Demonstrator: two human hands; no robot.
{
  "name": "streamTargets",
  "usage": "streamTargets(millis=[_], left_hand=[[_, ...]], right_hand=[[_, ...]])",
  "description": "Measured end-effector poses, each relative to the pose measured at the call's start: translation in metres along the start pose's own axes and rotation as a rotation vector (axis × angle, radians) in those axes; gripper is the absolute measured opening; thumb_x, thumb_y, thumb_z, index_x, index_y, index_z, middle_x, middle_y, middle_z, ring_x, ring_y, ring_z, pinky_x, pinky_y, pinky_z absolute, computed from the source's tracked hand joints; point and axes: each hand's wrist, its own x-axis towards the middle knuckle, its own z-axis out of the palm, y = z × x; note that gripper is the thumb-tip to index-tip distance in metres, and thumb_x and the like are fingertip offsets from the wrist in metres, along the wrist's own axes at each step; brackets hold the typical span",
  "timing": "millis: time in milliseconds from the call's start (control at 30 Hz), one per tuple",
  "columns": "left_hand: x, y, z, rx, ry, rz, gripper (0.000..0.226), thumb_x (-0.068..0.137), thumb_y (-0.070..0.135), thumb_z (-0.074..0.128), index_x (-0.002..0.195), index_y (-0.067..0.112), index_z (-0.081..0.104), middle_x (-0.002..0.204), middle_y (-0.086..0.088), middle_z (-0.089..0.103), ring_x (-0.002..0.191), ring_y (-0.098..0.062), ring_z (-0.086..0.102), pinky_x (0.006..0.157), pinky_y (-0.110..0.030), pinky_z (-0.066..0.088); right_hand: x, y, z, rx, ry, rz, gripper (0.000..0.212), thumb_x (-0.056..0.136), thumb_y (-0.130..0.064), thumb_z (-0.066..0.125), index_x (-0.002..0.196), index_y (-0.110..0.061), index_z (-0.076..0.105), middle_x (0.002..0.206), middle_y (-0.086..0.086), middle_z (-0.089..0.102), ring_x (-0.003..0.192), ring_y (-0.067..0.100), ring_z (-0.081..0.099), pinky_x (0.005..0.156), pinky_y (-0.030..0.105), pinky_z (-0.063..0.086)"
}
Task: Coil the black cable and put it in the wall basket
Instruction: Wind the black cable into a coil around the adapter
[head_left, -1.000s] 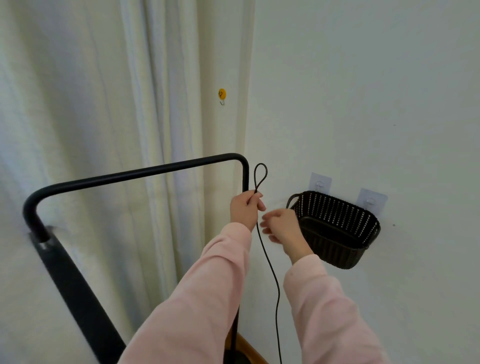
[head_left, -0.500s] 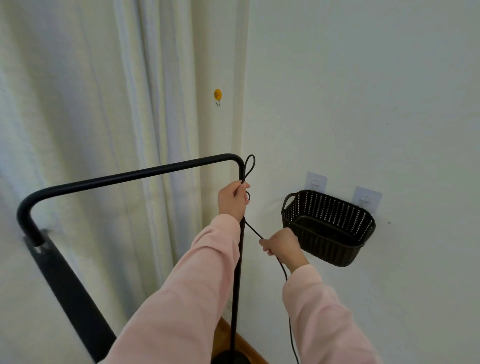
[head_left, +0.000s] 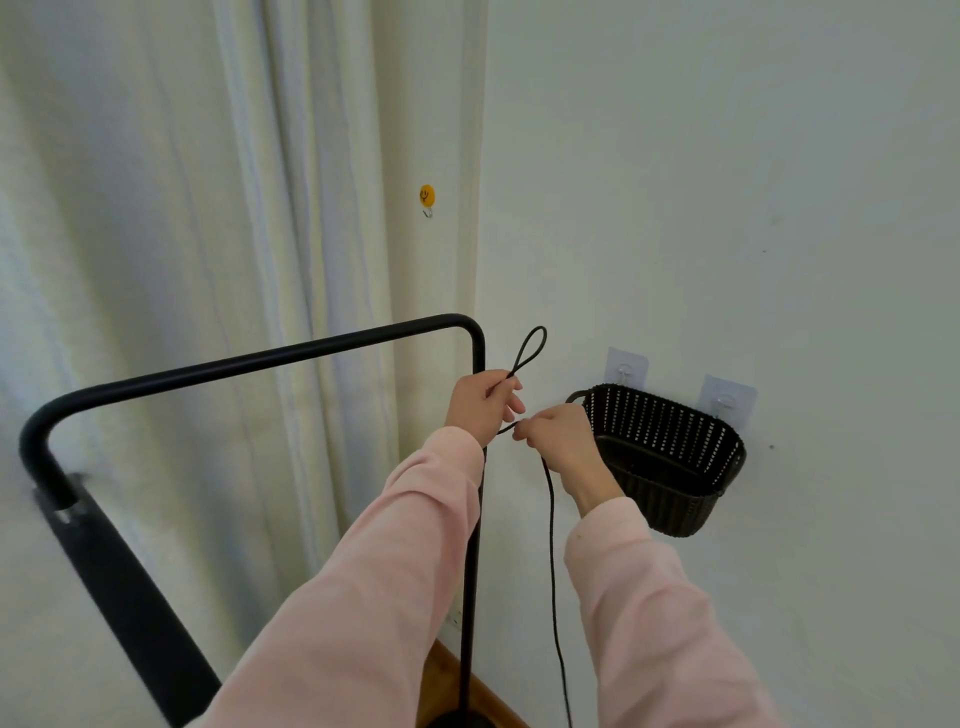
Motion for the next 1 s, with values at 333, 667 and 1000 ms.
streamTargets(millis=[333,667,1000], left_hand=[[-0.005,0.002,-0.004,-0.016,-0.126,0.062,0.023,0.090,0.001,0.044,0.075,0.005,0.061,0.053,0.011,0.059,0.048,0.006,0.054,0.053,-0.004,0.040],[-0.006,-0.006,-0.002,-0.053,-0.176,0.037,0.017,0.093,0.007,0.047,0.086,0.008,0.063,0.063,0.009,0.067,0.055,0.005,0.064,0.068,-0.008,0.047],[-0.008,-0.006,-0.003,-0.082,-0.202,0.016,0.021,0.093,0.006,0.044,0.090,0.007,0.065,0.062,0.009,0.067,0.061,0.004,0.067,0.069,-0.005,0.044]], right_hand=[[-0.006,-0.012,-0.009,0.208,0.062,-0.139,0.016,0.070,0.002,0.060,0.055,-0.001,0.060,0.049,0.004,0.040,0.045,0.010,0.032,0.043,0.017,0.022],[-0.002,-0.021,-0.013,0.245,0.160,-0.228,0.026,0.086,-0.008,0.056,0.060,-0.005,0.057,0.055,0.000,0.047,0.052,0.009,0.040,0.044,0.010,0.033],[-0.005,-0.020,-0.010,0.346,0.070,-0.214,0.028,0.092,-0.004,0.052,0.064,-0.005,0.057,0.057,0.005,0.046,0.037,-0.004,0.048,0.036,0.007,0.037]])
